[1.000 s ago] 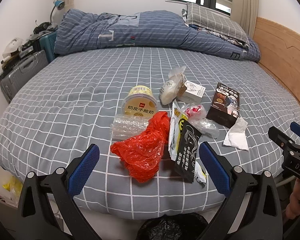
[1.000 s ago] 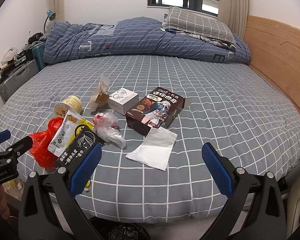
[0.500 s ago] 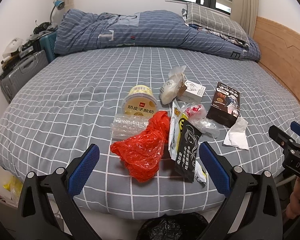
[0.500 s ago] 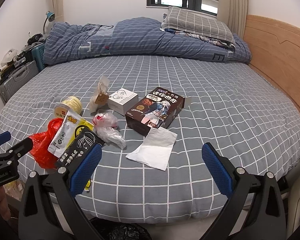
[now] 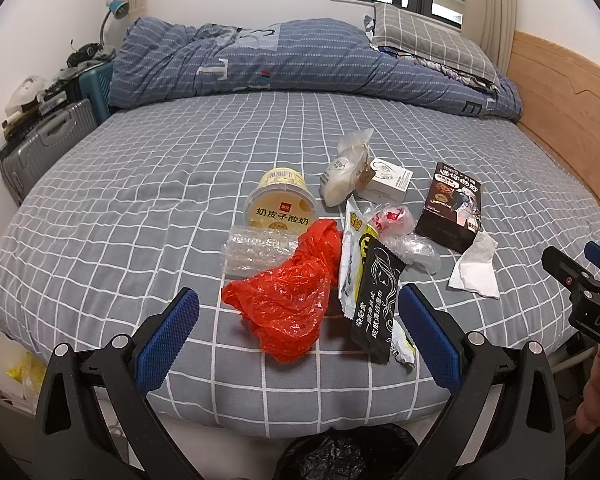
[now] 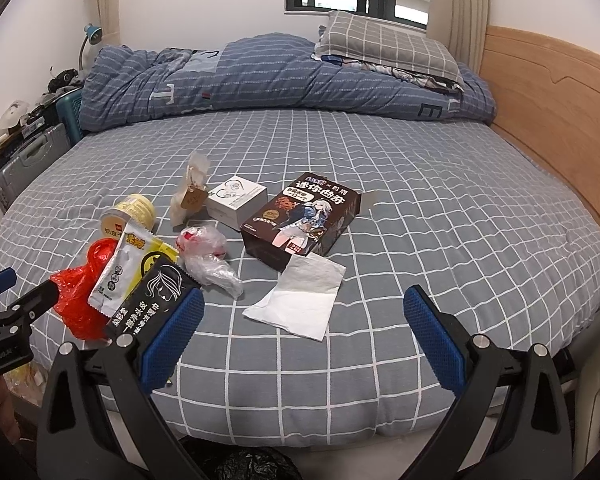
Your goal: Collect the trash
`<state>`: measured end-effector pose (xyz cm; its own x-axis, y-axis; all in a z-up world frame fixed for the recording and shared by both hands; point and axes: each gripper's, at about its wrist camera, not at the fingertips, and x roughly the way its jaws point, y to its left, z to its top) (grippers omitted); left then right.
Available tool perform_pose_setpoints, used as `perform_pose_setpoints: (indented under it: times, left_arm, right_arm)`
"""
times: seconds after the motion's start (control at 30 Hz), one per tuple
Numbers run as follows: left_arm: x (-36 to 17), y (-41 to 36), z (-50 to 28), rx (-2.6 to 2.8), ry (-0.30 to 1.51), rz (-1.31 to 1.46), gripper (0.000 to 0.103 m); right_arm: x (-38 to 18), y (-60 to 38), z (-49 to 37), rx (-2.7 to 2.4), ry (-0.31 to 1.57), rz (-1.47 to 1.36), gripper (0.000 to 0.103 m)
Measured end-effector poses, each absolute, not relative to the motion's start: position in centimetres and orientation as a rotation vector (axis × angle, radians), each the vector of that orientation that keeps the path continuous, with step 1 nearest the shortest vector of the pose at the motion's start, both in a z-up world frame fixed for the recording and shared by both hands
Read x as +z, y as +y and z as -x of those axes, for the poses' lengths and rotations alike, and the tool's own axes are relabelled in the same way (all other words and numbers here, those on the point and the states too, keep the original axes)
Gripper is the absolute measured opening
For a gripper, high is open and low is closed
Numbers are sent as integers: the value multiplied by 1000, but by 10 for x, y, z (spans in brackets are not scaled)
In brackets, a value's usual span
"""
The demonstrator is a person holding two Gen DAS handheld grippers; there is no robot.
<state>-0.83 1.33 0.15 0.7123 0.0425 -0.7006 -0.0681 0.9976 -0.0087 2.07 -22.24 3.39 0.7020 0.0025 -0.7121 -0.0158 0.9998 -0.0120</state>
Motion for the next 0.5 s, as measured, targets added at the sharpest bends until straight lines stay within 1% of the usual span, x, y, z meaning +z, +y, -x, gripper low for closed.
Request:
perform_pose_setpoints:
  times: [0.27, 0.5]
  left_arm:
    - [-12, 28, -1, 93, 808, 44, 97]
    - [-37, 46, -17, 119, 868, 46, 97]
  right_arm:
    - [23, -225, -37, -9, 814, 41, 96]
    - [-8, -230, -67, -23, 887, 46, 95]
